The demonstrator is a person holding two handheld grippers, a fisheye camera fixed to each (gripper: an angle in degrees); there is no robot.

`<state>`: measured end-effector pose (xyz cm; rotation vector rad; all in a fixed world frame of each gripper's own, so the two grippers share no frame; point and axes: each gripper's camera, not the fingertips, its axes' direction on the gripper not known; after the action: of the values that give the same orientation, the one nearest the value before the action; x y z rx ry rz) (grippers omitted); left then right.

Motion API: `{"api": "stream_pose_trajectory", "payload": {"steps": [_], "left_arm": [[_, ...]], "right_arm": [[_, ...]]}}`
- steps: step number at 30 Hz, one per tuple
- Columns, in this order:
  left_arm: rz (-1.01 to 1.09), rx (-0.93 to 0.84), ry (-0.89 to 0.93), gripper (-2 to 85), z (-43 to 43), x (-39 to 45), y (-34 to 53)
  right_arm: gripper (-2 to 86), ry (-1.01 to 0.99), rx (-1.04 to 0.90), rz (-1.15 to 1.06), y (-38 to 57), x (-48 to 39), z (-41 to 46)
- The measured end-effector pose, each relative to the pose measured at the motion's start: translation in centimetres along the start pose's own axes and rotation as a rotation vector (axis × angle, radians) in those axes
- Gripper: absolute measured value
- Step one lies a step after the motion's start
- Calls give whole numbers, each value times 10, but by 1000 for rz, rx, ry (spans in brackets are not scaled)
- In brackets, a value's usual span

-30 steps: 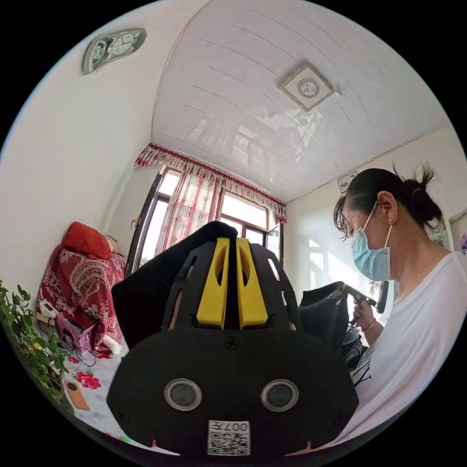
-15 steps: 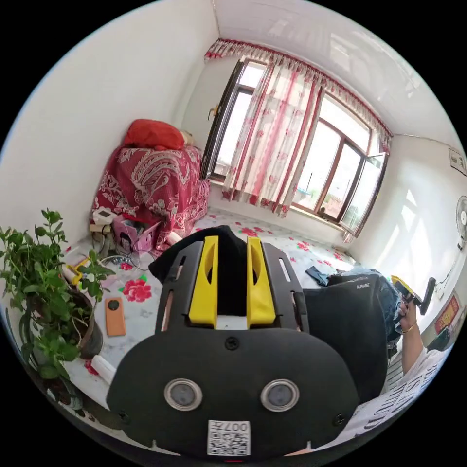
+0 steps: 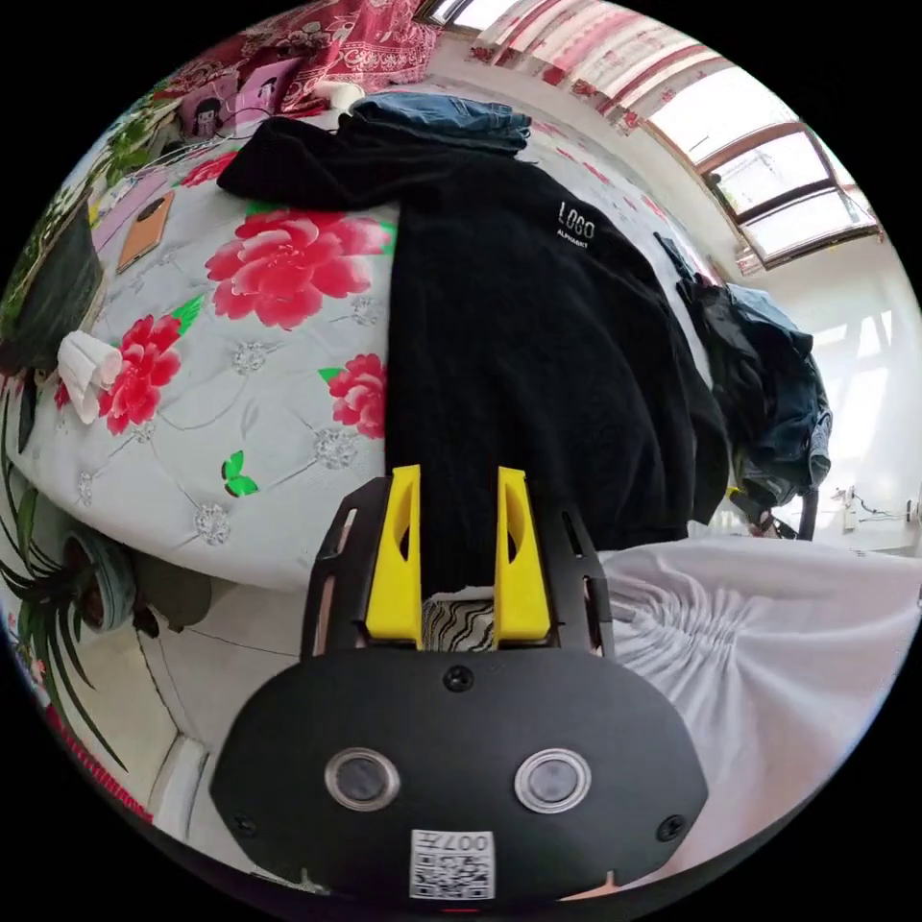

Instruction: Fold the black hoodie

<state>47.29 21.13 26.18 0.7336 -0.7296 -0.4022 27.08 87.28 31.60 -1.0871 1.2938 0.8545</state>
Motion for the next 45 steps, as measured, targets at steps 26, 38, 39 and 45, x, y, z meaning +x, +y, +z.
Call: {"api": "stream_pose_trajectory", "payload": {"steps": [26,38,39,45], "left_arm": [[50,-3,-225,-2,-39,-6,-26],[122,14,-250,-3,-105,4,-45],[131,26,-228,-4,-116,3,-45],[175,-24,-127,-4,-124,-6,-13]], "right_arm": [[84,-241,53,-422,65,54,6],[7,-48,-139,-872,137,-21,115],[5,-38,-92,-880,138,-16,102],[-1,46,108,-948,189,9,-18]]}}
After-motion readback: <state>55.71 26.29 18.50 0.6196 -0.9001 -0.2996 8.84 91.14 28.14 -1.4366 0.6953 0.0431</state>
